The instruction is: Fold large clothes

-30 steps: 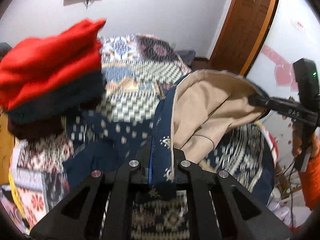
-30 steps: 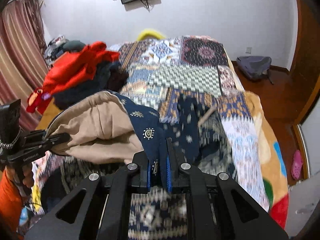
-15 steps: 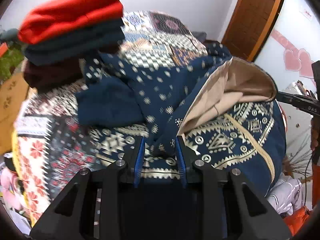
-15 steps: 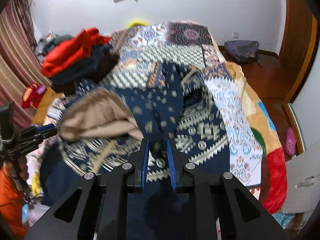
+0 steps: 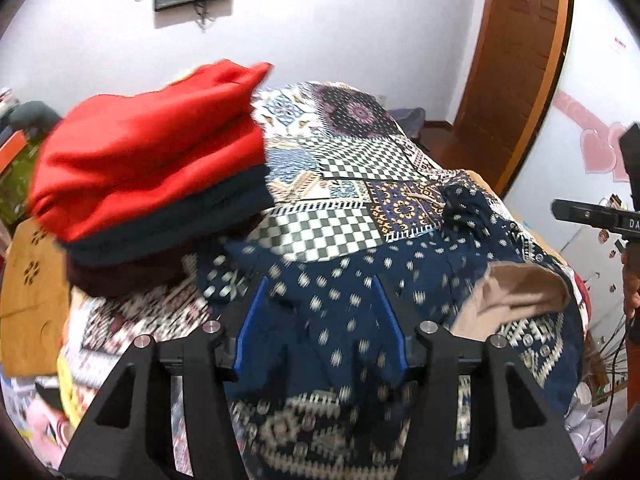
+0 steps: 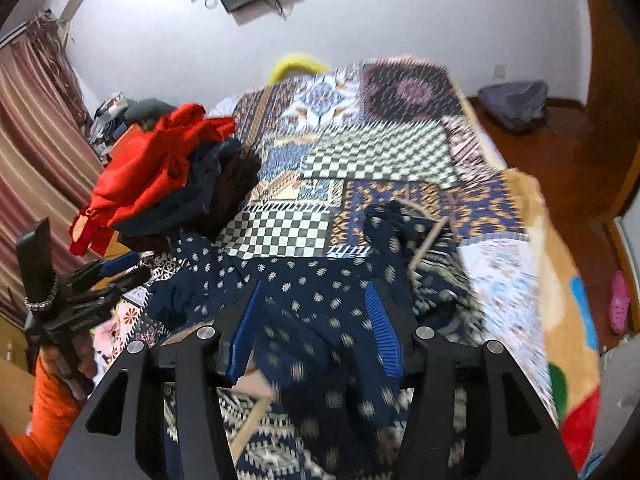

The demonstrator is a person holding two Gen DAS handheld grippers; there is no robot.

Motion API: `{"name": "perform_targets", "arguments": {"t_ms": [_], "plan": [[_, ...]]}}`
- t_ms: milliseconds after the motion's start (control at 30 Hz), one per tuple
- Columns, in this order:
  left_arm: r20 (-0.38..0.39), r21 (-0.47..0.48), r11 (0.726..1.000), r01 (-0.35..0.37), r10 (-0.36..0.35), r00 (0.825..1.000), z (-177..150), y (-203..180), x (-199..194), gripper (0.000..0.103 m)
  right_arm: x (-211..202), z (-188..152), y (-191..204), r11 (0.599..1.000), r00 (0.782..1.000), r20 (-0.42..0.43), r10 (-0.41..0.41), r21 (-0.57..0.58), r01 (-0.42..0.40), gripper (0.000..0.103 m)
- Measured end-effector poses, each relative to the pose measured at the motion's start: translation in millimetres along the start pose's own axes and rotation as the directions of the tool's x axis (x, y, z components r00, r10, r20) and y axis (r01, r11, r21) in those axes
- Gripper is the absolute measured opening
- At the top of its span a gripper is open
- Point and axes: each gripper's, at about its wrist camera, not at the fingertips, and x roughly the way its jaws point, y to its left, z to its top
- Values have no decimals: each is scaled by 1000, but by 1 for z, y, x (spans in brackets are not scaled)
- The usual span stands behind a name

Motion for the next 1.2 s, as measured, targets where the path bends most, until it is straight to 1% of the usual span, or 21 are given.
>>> {"name": "perform_targets", "arguments": {"t_ms": [67,133,233,267,367,400,467,567,633,733,800,833,900,933,967,1067,1200], "plan": [[-39,10,1000,17,-16,999,10,-3,27,52,21,7,-1,1000,999,-39,2,2,-2,49],[-82,10,1000,28,-27,996,16,-5,54,52,42,10,-2,999,995,-92,32,8,-31,49],[-139,-1,998,65,-64,988,19,-6,88,52,65,4,-3,999,985,-165,44,19,-41,49],[-159,-6,997,77,-77,984,18,-8,97,52,69,-1,-1,999,982,-186,43,16,-41,49],[-203,-27,993,112,-115,972,10,-15,111,52,65,-19,1,999,979,-198,51,2,-51,49],[-205,-27,991,128,-131,970,7,-17,110,52,62,-26,2,999,978,-204,50,-11,-53,49],[-200,6,986,166,-161,966,-4,-29,99,52,57,-38,2,999,975,-220,31,-28,-38,49],[-198,57,980,192,-178,964,-18,-46,79,52,43,-62,5,997,973,-232,-18,-78,0,49],[-211,84,974,209,-187,959,-31,-58,65,52,30,-75,9,993,974,-220,-49,-112,25,49],[-211,125,972,197,-168,963,-50,-68,48,52,14,-89,13,986,980,-180,-89,-155,61,49],[-228,140,971,195,-159,960,-68,-75,40,53,7,-97,12,986,981,-168,-97,-150,72,49],[-237,144,971,189,-152,960,-76,-77,39,55,3,-102,10,986,981,-165,-103,-145,79,49],[-251,152,975,161,-119,961,-95,-80,37,58,-1,-109,10,985,981,-159,-112,-149,88,49],[-240,148,978,149,-110,964,-100,-79,36,59,-4,-113,9,984,981,-154,-120,-150,97,49],[-221,129,982,135,-104,970,-105,-77,30,60,-6,-115,9,983,980,-153,-126,-150,103,49],[-213,81,990,120,-100,972,-108,-70,19,60,-10,-114,11,983,978,-159,-134,-149,110,49],[-193,71,992,101,-86,978,-111,-63,-1,61,-17,-108,11,987,981,-152,-122,-120,104,49]]}}
